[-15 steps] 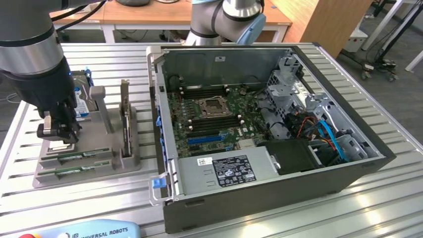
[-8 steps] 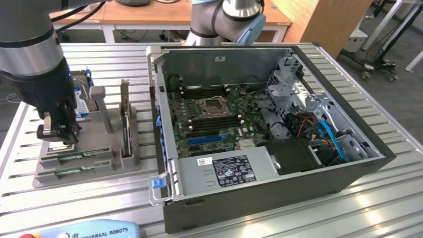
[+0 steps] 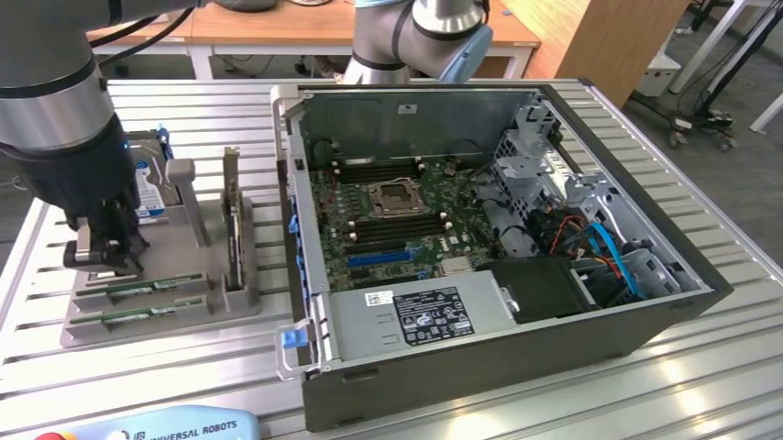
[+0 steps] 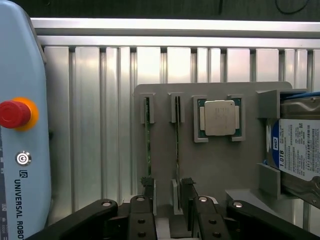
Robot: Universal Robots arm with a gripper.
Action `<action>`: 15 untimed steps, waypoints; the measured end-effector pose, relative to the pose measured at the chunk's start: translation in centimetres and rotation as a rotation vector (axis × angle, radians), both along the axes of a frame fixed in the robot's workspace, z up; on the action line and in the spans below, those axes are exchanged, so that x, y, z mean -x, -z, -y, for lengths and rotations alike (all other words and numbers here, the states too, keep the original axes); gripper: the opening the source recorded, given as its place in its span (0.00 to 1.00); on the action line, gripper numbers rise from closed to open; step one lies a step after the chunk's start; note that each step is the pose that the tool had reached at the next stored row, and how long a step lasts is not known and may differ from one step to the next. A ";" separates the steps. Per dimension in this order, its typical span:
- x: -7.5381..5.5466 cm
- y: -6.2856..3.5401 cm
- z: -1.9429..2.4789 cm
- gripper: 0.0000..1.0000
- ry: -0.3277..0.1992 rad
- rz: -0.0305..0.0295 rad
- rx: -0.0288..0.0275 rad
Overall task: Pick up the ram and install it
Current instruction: 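Pick up the ram and move it above insertion slot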
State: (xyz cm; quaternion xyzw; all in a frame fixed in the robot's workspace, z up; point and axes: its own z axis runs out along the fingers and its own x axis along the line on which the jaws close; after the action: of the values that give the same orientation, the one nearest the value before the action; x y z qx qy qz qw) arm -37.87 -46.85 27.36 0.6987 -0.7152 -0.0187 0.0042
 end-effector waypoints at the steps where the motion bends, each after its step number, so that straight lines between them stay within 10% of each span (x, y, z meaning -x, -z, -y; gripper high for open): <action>1: 0.0 0.00 0.14 0.36 0.000 0.0001 0.0000; 15: 0.1 0.06 1.30 0.36 0.000 0.0001 -0.0001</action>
State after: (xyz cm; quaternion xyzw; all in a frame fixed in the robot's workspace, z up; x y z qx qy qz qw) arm -37.95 -48.15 27.29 0.6987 -0.7152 -0.0187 0.0042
